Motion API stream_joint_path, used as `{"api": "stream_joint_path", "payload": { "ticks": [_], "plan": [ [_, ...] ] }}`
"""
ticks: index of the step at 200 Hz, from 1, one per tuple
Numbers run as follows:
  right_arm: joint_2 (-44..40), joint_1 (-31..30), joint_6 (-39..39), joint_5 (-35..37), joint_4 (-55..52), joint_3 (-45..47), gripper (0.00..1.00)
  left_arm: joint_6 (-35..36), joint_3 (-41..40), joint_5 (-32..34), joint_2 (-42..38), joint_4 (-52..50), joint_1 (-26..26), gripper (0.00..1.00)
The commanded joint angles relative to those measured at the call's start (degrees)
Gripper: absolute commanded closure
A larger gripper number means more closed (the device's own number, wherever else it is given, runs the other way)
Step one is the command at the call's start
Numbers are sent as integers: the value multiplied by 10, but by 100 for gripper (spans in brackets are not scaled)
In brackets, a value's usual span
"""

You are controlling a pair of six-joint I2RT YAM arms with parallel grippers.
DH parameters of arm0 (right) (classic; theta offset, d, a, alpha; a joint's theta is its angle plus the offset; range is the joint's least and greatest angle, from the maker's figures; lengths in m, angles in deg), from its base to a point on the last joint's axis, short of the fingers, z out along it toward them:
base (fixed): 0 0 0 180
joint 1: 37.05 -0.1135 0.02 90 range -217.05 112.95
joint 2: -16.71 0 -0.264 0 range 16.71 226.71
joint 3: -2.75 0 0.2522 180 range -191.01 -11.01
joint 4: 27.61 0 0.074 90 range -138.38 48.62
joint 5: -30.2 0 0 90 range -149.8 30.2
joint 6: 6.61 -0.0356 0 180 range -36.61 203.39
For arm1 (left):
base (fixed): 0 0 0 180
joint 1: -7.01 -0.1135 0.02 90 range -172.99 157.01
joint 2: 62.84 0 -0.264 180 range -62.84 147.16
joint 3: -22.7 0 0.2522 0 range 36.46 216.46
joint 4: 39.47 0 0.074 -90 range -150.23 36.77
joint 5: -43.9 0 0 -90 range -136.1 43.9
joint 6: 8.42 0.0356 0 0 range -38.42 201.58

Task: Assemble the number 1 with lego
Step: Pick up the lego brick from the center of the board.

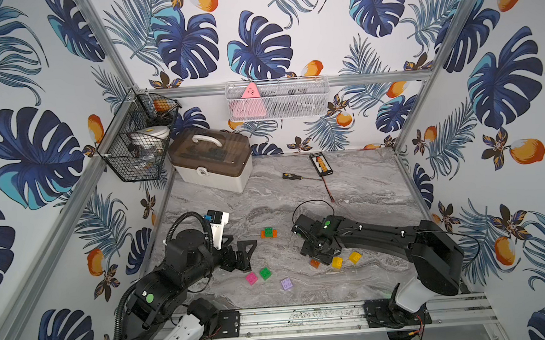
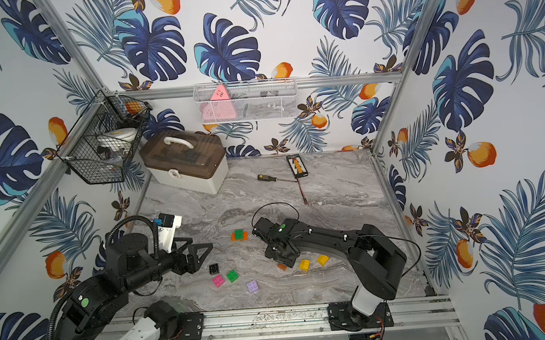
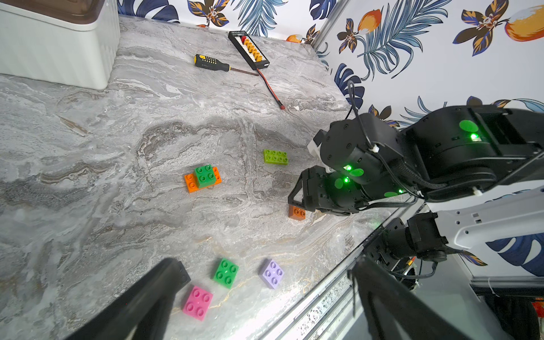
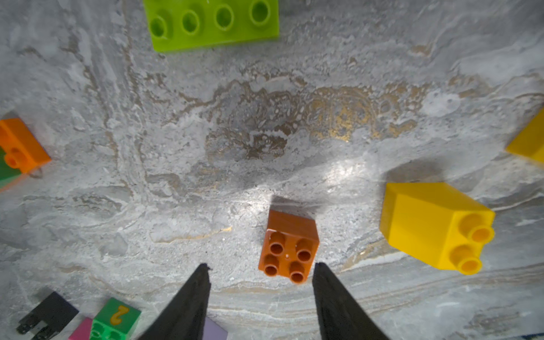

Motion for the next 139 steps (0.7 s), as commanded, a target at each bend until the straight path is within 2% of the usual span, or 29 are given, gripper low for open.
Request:
{"api": "stream_joint_path", "payload": {
  "ticks": [1,139],
  "plan": [
    [1,-4,-14,-5,17,8,43,6,0,-3,3,19,-1,1],
    [39,-14,7,22,-12,-7,49,3,0,11,-4,15,-1,1]
  ]
}}
